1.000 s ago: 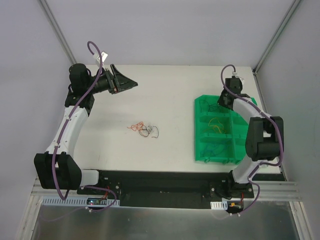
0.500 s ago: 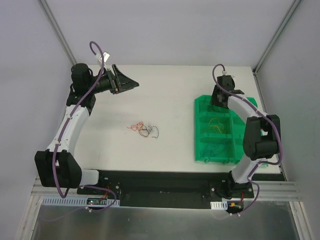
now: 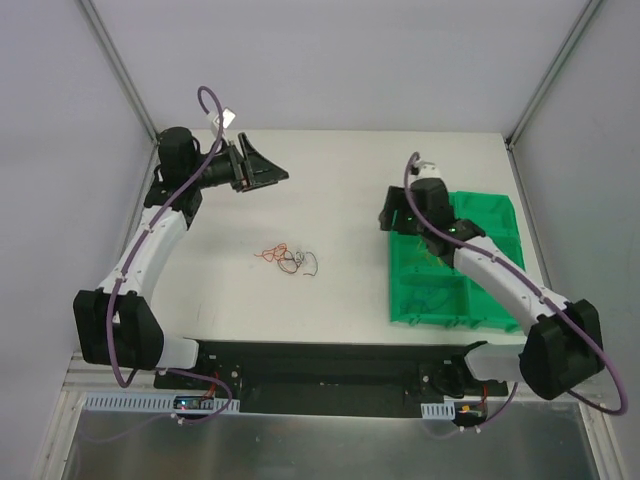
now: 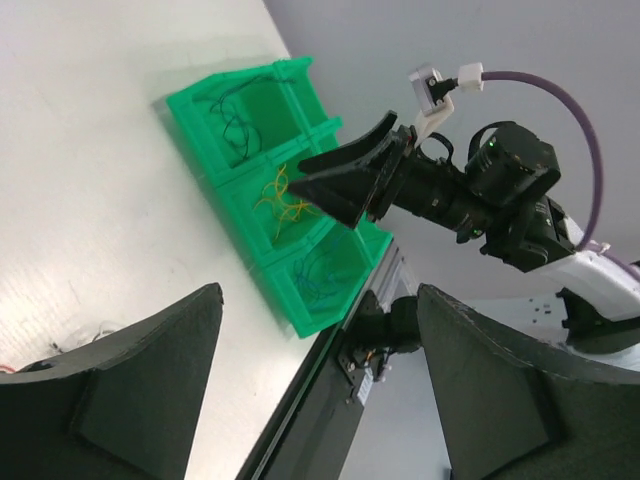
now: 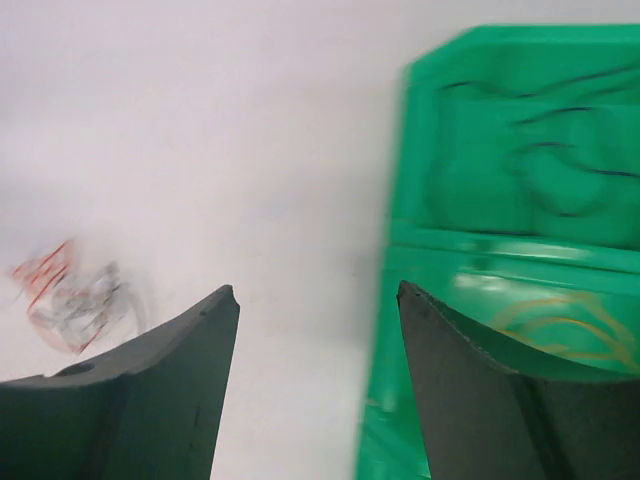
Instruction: Untangle the cables
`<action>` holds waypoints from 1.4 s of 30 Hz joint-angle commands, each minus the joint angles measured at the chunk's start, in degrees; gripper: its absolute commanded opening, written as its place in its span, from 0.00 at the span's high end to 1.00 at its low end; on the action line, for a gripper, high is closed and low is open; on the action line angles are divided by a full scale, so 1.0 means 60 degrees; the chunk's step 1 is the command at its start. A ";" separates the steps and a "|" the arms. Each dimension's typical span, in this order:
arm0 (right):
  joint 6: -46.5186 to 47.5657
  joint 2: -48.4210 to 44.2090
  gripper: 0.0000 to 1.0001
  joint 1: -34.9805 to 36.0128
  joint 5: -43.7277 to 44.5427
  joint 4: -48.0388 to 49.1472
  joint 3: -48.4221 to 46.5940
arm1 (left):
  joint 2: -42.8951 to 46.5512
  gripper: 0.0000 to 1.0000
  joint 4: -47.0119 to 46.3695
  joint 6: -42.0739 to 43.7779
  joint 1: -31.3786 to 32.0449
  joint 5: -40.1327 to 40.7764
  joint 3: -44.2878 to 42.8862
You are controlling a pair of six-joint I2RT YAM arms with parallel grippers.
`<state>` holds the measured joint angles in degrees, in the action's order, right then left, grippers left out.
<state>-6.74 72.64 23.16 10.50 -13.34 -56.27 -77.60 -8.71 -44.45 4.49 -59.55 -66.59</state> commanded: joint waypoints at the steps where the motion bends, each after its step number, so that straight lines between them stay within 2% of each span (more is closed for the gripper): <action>1: -0.0678 0.0985 0.32 0.1762 -0.2068 0.2528 0.0370 | -0.0337 0.25 0.1181 0.1206 0.0612 0.0503 -0.0312; 4: -0.1101 0.2157 0.37 0.2482 -0.2729 0.2780 -0.0200 | -0.0469 0.36 0.2387 0.1637 0.0892 0.1543 0.0036; 8: -0.1542 0.3257 0.43 0.2629 -0.3857 0.3657 -0.0275 | -0.0659 0.35 0.2623 0.1722 0.0819 0.2044 0.1135; 13: -0.1570 0.4108 0.44 0.3025 -0.4605 0.4390 -0.0158 | -0.1435 0.33 0.4014 0.3041 0.0862 0.2424 0.0699; 17: -0.1821 0.4241 0.46 0.3244 -0.4534 0.5285 0.0150 | -0.2035 0.39 0.4161 0.2969 0.0892 0.2528 0.0625; 21: -0.1090 0.4153 0.46 0.3610 -0.4080 0.5081 0.0019 | -0.2592 0.44 0.4191 0.2881 0.0936 0.2278 0.0609; 26: -0.0898 0.4752 0.54 0.3626 -0.4035 0.4758 -0.0537 | -0.3047 0.47 0.4220 0.2954 0.1316 0.2220 0.0566; 29: -0.0971 0.5089 0.62 0.3640 -0.4181 0.4758 -0.0743 | -0.3150 0.46 0.4322 0.3086 0.1449 0.2249 0.0522; 33: -0.1146 0.5251 0.69 0.3699 -0.4387 0.4948 -0.0715 | -0.3179 0.40 0.4702 0.3539 0.1609 0.2921 0.0390; 35: -0.1190 0.5193 0.77 0.3728 -0.4416 0.5007 -0.0613 | -0.3252 0.38 0.5025 0.3803 0.1785 0.3505 0.0259; 39: -0.1380 0.4755 1.00 0.3714 -0.4402 0.5168 -0.0232 | -0.3545 0.37 0.5728 0.4243 0.2020 0.4299 -0.0122; 42: -0.1527 0.4125 1.00 0.3714 -0.4329 0.5359 0.0149 | -0.3677 0.40 0.5875 0.4331 0.2020 0.4199 -0.0240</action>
<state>-14.55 103.59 45.12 -14.92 15.33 -57.67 -98.45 22.46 -21.85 16.19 -36.82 -65.65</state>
